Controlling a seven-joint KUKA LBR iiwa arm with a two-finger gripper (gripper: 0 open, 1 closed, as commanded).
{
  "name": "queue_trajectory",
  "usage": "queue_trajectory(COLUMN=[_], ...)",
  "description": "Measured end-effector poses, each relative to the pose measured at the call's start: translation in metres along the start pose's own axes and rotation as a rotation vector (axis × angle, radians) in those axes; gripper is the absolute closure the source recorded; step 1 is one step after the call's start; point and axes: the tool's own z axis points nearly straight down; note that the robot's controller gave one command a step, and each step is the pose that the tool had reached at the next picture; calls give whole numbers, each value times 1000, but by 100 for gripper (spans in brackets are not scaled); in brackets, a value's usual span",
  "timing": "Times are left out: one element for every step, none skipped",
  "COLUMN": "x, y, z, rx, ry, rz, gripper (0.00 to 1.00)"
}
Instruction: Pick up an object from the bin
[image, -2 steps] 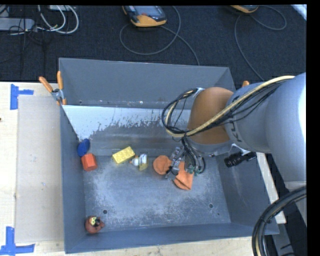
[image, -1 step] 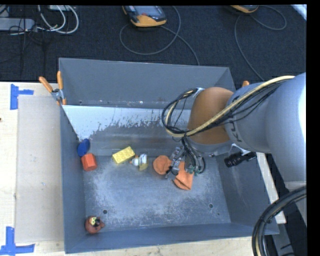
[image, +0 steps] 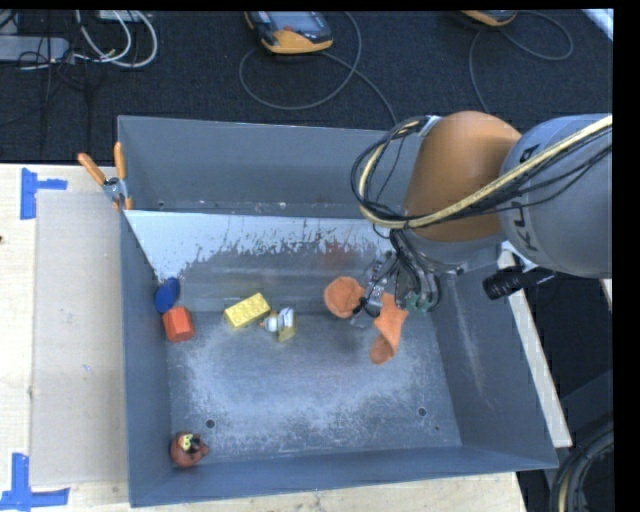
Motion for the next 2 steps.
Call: queue_trajectory(x=[0, -1], y=[0, 2], z=[0, -47], rx=[0, 2], ry=[0, 6], rz=[0, -13], gripper=[100, 100])
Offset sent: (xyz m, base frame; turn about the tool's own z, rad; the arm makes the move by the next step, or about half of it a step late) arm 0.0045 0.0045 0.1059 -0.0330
